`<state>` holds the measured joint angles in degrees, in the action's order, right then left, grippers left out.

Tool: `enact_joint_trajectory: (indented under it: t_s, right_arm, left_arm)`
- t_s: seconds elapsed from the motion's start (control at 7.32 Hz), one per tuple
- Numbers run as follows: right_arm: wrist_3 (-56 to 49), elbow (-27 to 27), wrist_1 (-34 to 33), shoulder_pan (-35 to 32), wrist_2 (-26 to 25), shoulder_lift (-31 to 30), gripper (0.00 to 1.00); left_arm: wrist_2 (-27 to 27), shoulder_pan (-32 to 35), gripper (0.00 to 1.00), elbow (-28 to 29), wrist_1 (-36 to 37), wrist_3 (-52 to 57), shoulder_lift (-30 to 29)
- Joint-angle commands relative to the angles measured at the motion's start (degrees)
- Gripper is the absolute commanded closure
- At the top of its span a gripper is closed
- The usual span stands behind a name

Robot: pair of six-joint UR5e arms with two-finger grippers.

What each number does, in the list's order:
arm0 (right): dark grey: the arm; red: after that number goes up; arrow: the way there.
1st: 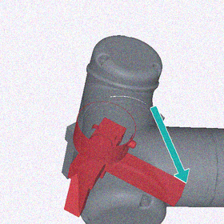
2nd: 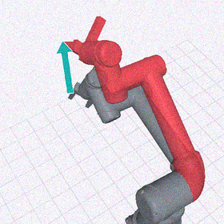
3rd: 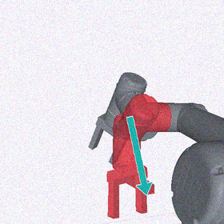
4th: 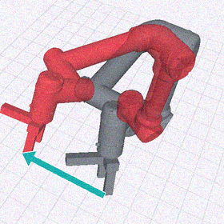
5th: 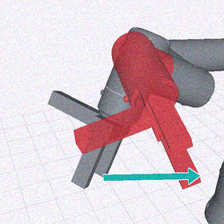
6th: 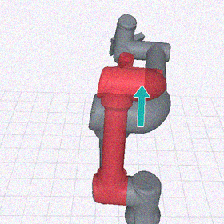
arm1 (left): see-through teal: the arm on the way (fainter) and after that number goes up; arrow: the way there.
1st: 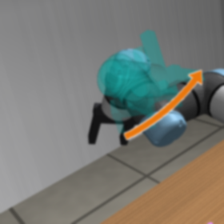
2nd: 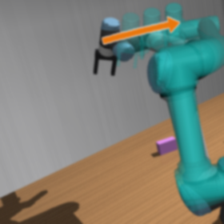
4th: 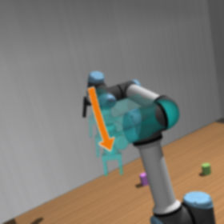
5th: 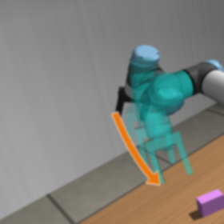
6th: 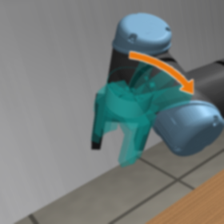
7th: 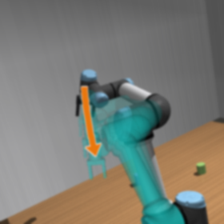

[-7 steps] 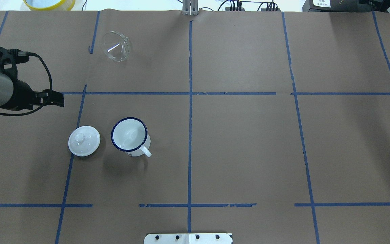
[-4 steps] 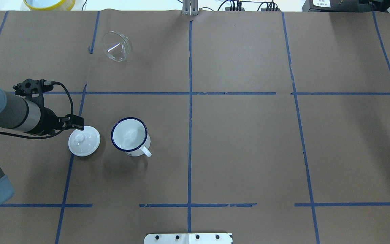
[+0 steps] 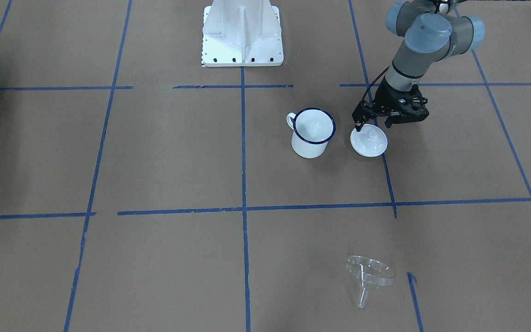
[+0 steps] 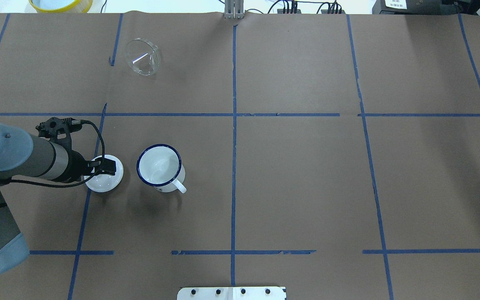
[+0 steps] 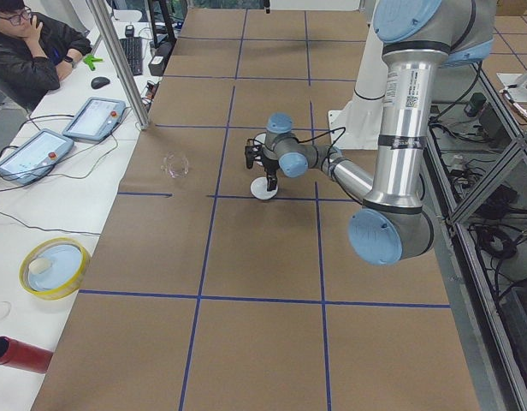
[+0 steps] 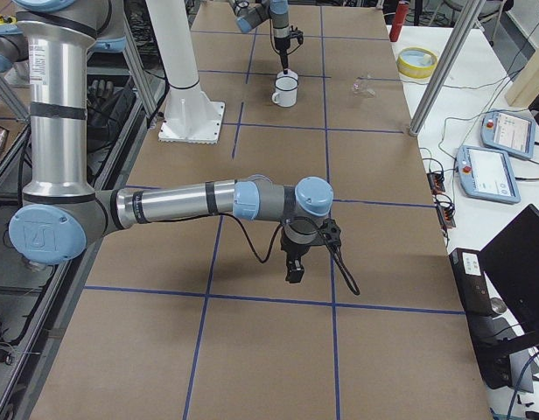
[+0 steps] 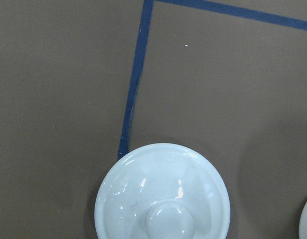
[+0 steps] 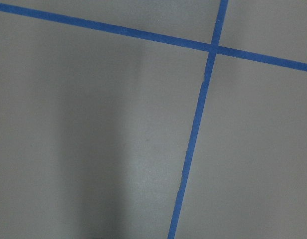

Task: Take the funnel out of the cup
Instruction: 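Move the left gripper down over the white lid beside the mug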

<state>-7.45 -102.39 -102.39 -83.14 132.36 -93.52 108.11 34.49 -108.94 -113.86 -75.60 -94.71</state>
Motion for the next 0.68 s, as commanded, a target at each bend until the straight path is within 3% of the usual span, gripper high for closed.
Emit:
enact_joint_trajectory:
  t_s: [0.0, 0.55]
  right_arm:
    - [-0.02, 0.0, 0.0, 0.0, 0.0, 0.0, 0.0]
    - [-0.02, 0.0, 0.0, 0.0, 0.0, 0.0, 0.0]
  left_arm:
    - [-0.27, -0.39, 0.16, 0.13, 0.22, -0.07, -0.12]
    - [-0.27, -0.47, 0.13, 2.41, 0.48, 0.63, -2.39]
